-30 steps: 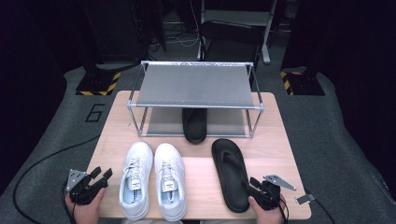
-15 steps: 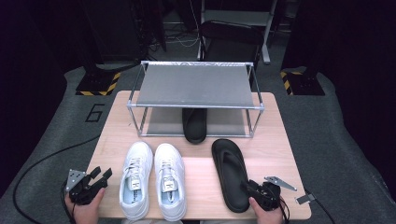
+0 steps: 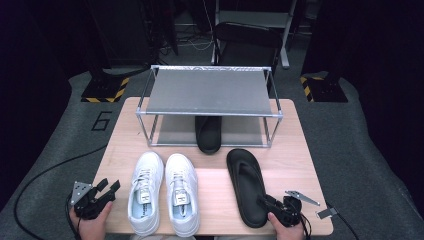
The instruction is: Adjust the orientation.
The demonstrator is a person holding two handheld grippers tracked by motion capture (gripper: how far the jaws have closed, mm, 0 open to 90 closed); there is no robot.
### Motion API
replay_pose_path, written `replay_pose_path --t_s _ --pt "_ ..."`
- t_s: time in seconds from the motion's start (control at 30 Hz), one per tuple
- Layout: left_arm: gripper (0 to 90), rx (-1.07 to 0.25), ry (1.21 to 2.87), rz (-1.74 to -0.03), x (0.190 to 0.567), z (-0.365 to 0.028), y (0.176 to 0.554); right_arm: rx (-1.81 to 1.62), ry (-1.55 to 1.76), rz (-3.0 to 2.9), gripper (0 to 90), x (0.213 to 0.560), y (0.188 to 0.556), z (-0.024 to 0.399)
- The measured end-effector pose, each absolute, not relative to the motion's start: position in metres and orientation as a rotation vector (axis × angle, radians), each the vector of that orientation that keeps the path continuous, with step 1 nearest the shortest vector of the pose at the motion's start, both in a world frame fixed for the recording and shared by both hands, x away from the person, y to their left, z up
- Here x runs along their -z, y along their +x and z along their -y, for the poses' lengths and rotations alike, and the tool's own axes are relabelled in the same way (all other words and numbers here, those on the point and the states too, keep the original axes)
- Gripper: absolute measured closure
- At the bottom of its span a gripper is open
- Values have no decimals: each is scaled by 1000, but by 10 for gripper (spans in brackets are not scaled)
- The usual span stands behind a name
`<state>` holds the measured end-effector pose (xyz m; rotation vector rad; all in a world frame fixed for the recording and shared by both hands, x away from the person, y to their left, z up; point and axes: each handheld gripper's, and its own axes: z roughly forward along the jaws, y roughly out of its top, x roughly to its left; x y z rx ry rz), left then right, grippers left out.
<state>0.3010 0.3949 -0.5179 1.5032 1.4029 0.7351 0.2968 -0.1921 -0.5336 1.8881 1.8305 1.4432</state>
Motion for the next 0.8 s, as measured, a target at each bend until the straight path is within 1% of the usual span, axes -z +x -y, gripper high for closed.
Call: replay_pose_path --t_s 0.17,0.27,0.3,0.8 --pt "472 -736 1502 -1402 518 -395 301 -1432 1896 -1828 566 533 297 191" --pt "472 -736 1504 -1401 518 -395 302 -1436 1905 -1822 598 532 296 192" --pt "472 -737 1502 -1401 518 -395 302 -1460 1910 -1801 628 532 296 194" --pt "473 -736 1503 -1399 518 -395 302 -1515 1922 -1762 652 532 295 192"
